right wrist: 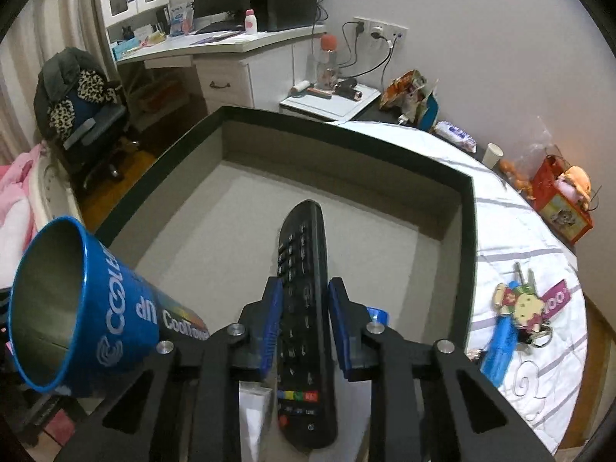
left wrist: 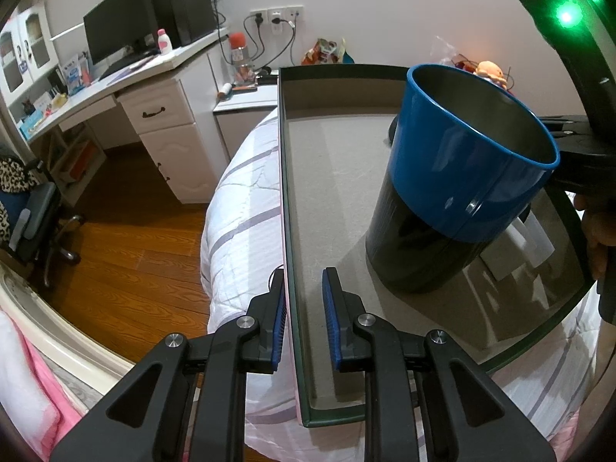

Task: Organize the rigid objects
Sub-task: 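Lower the remote into the tray box beside the bottle, open the right tool, then move the right tool to the blue highlighter and grasp it, then lift the blue highlighter and carry it over the tray box, then lower the highlighter into the tray box and open the right tool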

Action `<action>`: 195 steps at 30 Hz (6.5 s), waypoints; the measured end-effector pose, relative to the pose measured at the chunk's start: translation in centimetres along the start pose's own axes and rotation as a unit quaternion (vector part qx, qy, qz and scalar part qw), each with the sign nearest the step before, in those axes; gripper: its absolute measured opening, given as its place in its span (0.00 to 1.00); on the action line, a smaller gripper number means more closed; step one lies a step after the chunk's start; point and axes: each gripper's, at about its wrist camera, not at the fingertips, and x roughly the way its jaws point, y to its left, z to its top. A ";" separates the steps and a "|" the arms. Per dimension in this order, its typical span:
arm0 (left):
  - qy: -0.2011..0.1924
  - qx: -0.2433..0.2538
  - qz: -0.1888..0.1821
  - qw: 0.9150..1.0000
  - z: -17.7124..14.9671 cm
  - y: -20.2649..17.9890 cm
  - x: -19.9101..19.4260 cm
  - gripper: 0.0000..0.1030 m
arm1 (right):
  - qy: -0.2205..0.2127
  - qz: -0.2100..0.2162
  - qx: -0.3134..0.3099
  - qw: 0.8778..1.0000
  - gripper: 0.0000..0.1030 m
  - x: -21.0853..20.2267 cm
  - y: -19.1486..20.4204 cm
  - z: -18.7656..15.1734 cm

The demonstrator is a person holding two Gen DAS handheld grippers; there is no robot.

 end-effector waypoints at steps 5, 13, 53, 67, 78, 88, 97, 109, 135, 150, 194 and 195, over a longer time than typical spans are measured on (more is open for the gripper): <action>-0.001 0.000 -0.001 1.000 -0.3 0.1 -0.1 0.18 | 0.004 0.002 -0.003 1.000 0.25 0.1 0.2 -0.1; 0.000 0.000 -0.001 1.000 -0.3 0.1 -0.1 0.18 | 0.025 0.019 -0.011 0.999 0.25 0.0 0.4 -0.4; 0.001 -0.001 0.000 1.000 -0.8 0.3 0.1 0.19 | -0.084 -0.090 0.179 0.976 0.77 -8.4 -13.3 -10.6; 0.002 -0.001 0.002 1.000 -1.1 0.7 0.2 0.19 | -0.061 -0.083 0.159 0.982 0.59 -3.9 -13.0 -8.4; 0.002 -0.002 0.002 1.000 -1.0 0.8 0.2 0.19 | -0.034 -0.073 0.164 0.983 0.25 -2.3 -13.9 -8.4; 0.002 -0.002 0.006 1.000 -1.4 0.8 0.2 0.19 | -0.027 -0.065 0.144 0.987 0.24 -6.1 -13.1 -11.6; 0.003 -0.003 0.005 1.000 -1.2 0.7 0.2 0.19 | -0.005 -0.059 0.138 0.989 0.25 -7.7 -12.4 -13.8; 0.005 -0.004 0.003 1.000 -1.1 0.7 0.2 0.19 | -0.014 -0.083 0.138 0.987 0.34 -4.9 -12.5 -12.2; 0.006 -0.006 0.000 1.000 -0.8 0.8 0.4 0.20 | -0.093 -0.074 0.072 0.990 0.26 -10.0 -7.3 -7.2; 0.006 -0.005 -0.009 1.000 -0.5 0.6 0.7 0.22 | -0.050 -0.004 0.012 0.999 0.26 -4.0 -2.9 0.4; 0.011 -0.009 -0.005 1.000 -0.5 0.8 0.7 0.22 | -0.022 -0.008 0.039 0.999 0.27 -5.1 -4.7 -1.2; 0.011 -0.009 -0.004 1.000 -0.5 0.7 0.6 0.22 | -0.028 -0.008 0.042 0.999 0.28 -5.7 -4.9 -1.4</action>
